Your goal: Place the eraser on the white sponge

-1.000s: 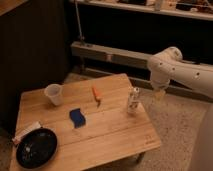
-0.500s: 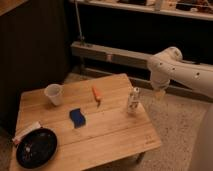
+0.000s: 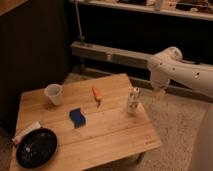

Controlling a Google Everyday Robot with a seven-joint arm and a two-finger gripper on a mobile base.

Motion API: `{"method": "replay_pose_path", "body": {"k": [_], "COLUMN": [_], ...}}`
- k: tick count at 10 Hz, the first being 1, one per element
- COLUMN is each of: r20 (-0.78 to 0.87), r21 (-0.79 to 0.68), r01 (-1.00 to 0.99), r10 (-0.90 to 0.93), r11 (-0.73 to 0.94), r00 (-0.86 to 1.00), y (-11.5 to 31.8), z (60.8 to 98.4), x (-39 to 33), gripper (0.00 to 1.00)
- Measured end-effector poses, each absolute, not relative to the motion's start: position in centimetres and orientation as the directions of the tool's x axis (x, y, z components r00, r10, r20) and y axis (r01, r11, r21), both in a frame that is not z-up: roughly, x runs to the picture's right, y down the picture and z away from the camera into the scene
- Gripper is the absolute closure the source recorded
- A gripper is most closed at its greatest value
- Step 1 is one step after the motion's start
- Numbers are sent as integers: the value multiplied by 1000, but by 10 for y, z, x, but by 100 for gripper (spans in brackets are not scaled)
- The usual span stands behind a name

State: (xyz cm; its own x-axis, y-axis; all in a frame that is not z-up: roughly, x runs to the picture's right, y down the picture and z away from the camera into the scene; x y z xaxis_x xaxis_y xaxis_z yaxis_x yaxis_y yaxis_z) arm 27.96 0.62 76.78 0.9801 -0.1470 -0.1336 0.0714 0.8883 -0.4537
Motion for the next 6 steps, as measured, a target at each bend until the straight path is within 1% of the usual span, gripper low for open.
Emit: {"method": "replay_pose_path", "body": {"k": [2,4,6], "r20": [-131,-93,-17], "r21": [-452,-437,-395], "r01": [71,73,92], "r10": [-145,-126,-108], "r11": [889,897,914], "r00": [981,988,994], "y": [5,-1,-23], "z": [768,762,738], "x": [280,283,281], "gripper": [39,39,39]}}
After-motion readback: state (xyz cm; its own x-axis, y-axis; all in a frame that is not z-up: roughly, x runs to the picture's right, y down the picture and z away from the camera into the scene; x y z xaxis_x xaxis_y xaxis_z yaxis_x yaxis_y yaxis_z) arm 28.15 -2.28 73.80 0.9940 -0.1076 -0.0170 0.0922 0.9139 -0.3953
